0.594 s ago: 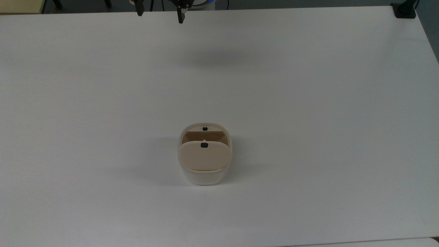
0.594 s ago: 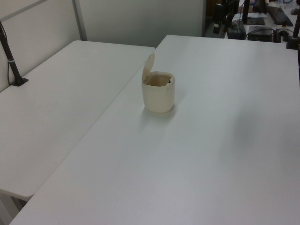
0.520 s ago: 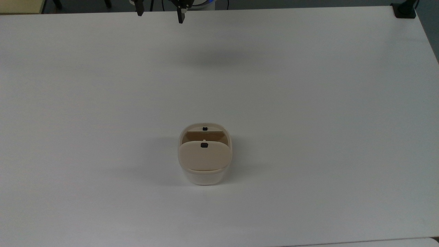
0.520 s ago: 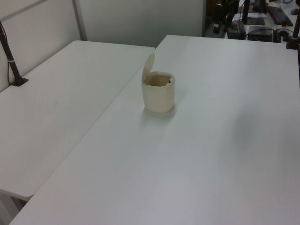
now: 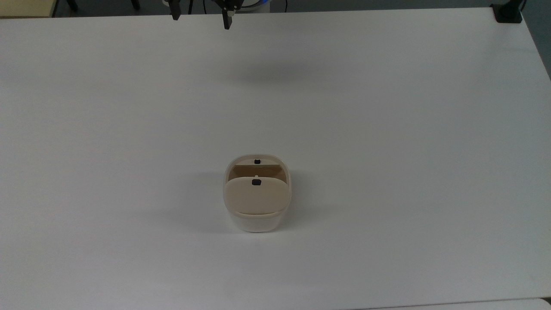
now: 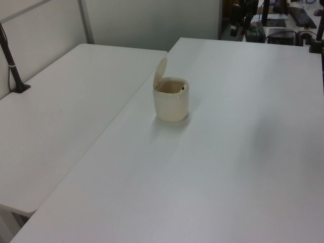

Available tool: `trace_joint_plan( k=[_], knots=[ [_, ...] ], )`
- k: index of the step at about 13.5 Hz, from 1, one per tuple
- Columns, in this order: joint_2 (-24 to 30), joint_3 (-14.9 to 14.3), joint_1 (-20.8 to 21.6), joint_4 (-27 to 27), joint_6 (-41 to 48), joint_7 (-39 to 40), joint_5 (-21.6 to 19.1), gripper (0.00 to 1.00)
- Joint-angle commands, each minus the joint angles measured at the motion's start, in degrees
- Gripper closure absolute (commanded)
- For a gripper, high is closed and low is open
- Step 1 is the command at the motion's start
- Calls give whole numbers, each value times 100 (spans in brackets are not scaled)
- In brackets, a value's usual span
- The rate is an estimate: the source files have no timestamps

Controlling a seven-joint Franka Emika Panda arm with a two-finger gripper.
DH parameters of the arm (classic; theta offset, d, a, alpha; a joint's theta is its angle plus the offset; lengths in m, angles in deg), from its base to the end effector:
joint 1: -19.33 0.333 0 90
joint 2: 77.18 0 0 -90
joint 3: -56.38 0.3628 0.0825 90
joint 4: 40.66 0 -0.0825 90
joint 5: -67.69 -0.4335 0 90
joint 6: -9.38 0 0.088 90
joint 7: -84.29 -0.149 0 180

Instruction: Close the trash bin

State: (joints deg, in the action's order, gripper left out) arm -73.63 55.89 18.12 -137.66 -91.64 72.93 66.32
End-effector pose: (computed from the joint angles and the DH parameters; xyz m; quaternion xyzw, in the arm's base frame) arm 0.6042 -0.0150 0.6204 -0.9911 0.1150 -0.0648 0.0176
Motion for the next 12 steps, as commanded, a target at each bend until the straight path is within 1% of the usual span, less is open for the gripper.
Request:
trace_joint_plan(
  k=[1,3,5,8,10,12],
  knots=[
    [94,-66,60,-39,100,152,-126,0],
    [85,-66,60,-38,213,169,-126,0],
    [102,-66,34,-38,337,370,-126,0],
    [6,-22,25,-21,233,582,-39,0],
    [-134,-13,33,-3,-100,556,-38,0],
    [-362,13,42,233,-601,477,-38,0]
  ],
)
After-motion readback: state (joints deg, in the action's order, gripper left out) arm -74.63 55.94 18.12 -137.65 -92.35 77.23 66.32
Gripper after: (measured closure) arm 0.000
